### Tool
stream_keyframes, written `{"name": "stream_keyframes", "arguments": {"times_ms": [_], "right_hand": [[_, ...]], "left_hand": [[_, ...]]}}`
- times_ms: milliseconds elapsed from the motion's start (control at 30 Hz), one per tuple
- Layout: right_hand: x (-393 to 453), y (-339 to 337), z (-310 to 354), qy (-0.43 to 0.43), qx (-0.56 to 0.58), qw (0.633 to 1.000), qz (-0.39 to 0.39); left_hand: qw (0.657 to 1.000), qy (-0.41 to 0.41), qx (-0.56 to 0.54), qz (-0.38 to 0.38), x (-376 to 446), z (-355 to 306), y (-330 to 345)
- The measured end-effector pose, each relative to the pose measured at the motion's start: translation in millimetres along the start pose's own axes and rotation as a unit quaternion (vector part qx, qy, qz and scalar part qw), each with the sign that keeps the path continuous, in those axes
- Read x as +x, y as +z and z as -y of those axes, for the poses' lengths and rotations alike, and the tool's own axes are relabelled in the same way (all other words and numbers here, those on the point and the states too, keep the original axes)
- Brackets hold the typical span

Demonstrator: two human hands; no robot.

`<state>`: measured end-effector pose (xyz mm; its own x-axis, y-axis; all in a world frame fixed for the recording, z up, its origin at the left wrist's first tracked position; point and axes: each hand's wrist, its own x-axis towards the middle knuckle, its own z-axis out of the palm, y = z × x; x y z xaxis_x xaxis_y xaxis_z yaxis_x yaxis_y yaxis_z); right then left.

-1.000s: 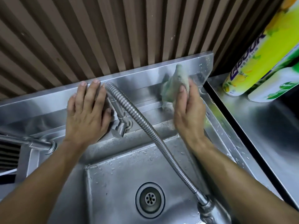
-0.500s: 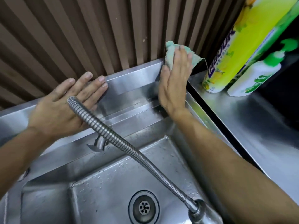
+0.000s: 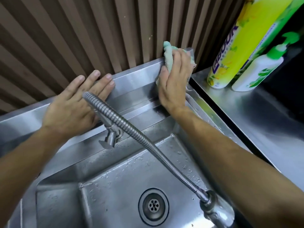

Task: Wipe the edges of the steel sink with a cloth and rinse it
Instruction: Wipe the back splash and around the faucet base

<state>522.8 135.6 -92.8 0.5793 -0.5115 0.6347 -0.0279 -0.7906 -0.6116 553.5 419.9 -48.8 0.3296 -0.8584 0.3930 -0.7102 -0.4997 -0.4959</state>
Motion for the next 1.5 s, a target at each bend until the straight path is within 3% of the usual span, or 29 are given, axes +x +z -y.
{"name": "stream_keyframes", "arguments": {"times_ms": [67, 167, 200, 267, 333, 400, 533, 600, 700, 800, 867, 900, 1000, 1100, 1200, 1267, 1333, 1400, 1467, 1500], "right_hand": [[-17, 11, 23, 0.026, 0.026, 0.999, 0.018], [-65, 25, 64, -0.147, 0.002, 0.980, 0.136], [-72, 27, 64, -0.208, -0.015, 0.966, 0.149], [-59, 22, 47, -0.247, -0.023, 0.958, 0.142], [-37, 15, 23, -0.175, -0.030, 0.979, 0.100], [-14, 8, -2, -0.031, 0.002, 0.999, 0.043], [1, 7, 8, 0.195, 0.160, 0.967, -0.035], [-16, 16, 40, 0.242, 0.198, 0.948, -0.055], [-67, 20, 108, 0.229, 0.254, 0.940, -0.011], [-102, 5, 146, 0.297, 0.354, 0.886, 0.029], [-92, -5, 134, 0.351, 0.383, 0.855, -0.011], [-80, -11, 121, 0.353, 0.370, 0.858, -0.046], [-35, -23, 78, 0.272, 0.323, 0.901, -0.103], [-8, -3, 50, 0.158, 0.214, 0.963, -0.052], [-32, 17, 64, 0.106, 0.132, 0.985, 0.016], [-66, 21, 78, -0.027, 0.111, 0.989, 0.098], [-84, 19, 75, -0.170, 0.089, 0.964, 0.181], [-73, 12, 57, -0.254, 0.052, 0.944, 0.204], [-57, 1, 38, -0.240, 0.040, 0.946, 0.215], [-49, -5, 31, -0.188, 0.057, 0.959, 0.204]], "left_hand": [[1.000, 0.001, 0.029, -0.008, -1, -2, 3], [1.000, 0.002, 0.020, -0.008, -2, -1, 4], [1.000, 0.003, 0.022, -0.017, -3, 1, 4], [0.999, 0.003, 0.024, -0.021, -3, 2, 4], [1.000, 0.003, 0.016, -0.021, -2, 0, 3], [1.000, -0.008, 0.017, -0.012, -1, 0, 4], [1.000, -0.020, 0.019, 0.013, -1, -1, 5], [0.999, -0.016, 0.021, 0.021, 0, 0, 4], [1.000, -0.017, 0.011, 0.017, -1, -2, 5], [1.000, 0.001, 0.013, -0.022, -5, 1, 5], [1.000, 0.016, 0.002, -0.016, -6, 5, 3], [1.000, 0.015, -0.003, -0.007, -5, 5, 2], [1.000, 0.006, -0.004, 0.004, -3, 3, 1], [1.000, 0.005, 0.001, 0.007, -2, 2, 0], [1.000, -0.014, 0.001, -0.002, -1, -1, -1], [0.999, -0.027, 0.014, -0.015, -3, -2, 0], [0.999, -0.020, 0.025, -0.014, -7, 2, 0], [1.000, -0.009, 0.019, -0.010, -6, 3, 0], [1.000, -0.010, 0.003, -0.005, -4, 2, -1], [1.000, -0.012, -0.002, 0.002, -3, 1, -2]]}}
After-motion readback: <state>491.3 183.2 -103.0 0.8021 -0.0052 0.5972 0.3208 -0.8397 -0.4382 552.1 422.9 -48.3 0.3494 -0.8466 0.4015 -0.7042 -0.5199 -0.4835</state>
